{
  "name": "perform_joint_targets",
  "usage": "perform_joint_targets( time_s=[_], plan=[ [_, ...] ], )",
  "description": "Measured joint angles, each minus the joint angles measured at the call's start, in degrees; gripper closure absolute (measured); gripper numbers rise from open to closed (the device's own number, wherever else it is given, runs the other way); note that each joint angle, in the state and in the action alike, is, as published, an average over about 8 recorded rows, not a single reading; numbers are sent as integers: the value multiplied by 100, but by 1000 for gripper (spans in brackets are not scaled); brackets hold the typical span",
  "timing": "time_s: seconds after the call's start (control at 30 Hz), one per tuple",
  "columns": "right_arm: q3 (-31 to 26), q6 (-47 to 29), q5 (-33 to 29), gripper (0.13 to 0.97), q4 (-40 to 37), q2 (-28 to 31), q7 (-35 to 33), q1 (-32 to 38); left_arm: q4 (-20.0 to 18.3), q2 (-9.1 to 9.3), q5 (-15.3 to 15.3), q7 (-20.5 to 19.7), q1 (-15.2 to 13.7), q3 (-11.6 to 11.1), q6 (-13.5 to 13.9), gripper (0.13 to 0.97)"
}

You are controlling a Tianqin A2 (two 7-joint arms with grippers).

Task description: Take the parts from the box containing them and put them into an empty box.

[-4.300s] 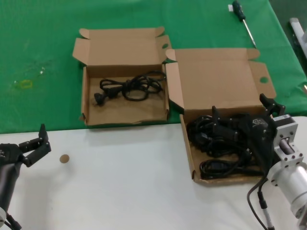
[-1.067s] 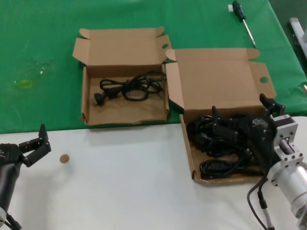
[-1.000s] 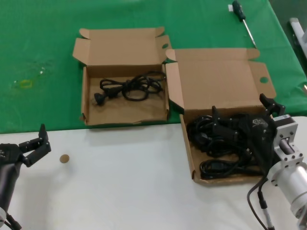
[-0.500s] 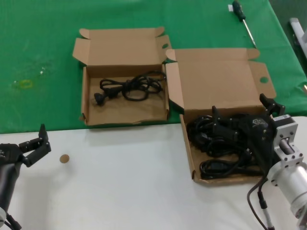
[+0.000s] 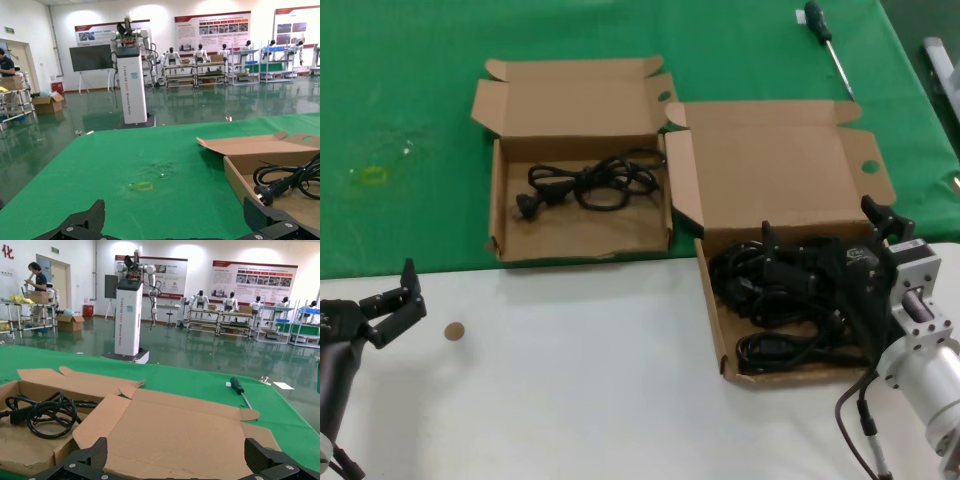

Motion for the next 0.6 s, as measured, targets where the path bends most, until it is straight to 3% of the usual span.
perform_joint_targets(
  time_s=[0.6],
  plan=[
    [0, 0, 0, 129, 0, 0, 0, 0, 0, 0, 0, 0, 0, 0, 0, 132]
  ],
)
